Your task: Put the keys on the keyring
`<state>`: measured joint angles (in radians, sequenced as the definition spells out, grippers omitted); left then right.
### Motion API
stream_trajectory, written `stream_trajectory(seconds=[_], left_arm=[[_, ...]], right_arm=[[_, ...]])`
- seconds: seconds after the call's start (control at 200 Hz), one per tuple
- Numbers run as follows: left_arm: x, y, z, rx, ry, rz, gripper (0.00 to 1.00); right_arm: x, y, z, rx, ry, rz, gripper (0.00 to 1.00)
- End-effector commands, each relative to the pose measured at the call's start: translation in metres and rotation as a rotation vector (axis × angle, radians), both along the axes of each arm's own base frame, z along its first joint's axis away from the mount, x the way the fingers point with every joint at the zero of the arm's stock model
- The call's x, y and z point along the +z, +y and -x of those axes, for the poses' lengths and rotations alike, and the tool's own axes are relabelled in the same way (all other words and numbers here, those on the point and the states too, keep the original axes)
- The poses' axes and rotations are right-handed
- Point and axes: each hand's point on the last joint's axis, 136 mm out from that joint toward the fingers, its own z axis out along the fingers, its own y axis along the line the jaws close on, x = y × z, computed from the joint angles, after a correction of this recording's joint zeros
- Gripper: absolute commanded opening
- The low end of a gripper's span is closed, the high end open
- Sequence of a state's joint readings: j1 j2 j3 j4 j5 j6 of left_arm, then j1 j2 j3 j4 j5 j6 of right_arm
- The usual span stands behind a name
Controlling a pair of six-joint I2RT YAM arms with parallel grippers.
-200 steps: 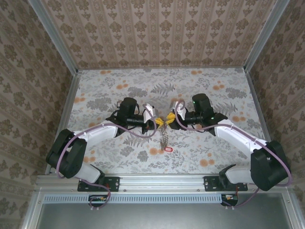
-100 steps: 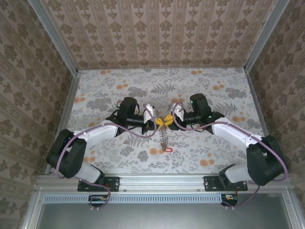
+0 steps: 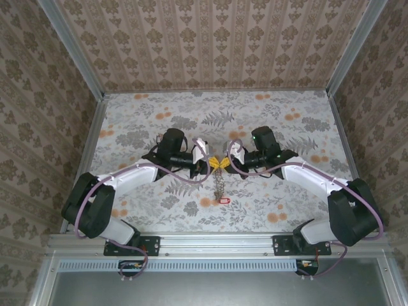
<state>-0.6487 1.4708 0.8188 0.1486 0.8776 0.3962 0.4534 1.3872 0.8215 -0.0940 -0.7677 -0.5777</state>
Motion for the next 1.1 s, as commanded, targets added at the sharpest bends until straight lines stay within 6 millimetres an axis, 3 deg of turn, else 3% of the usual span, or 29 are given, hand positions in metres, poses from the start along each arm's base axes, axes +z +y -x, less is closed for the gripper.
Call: stream_trajectory(seconds=[0.0,0.23,0.495,1.095], left_arm=[[0.01,-0.003,0.005,-0.039,-0.063,-0.047,0.17],[-0.003,-0.003,0.005,-0.054,-0.047,-0.15,0.2],[0.007,0.004,0.005,-0.016,-0.075,-0.106,0.29],[0.006,-0.001,-0.001,-0.025,-0.061,-0.125,0.2]], right_arm=[[0.02,0.002,0.002,0.031,-0.082,0.037,0.0],[0.031,0.005,0.006,0.041,-0.114,0.038,0.0],[0.03,0.002,0.005,0.024,-0.123,0.051,0.0],[0.037,0.009,0.011,0.043,-0.125,0.009,0.0]])
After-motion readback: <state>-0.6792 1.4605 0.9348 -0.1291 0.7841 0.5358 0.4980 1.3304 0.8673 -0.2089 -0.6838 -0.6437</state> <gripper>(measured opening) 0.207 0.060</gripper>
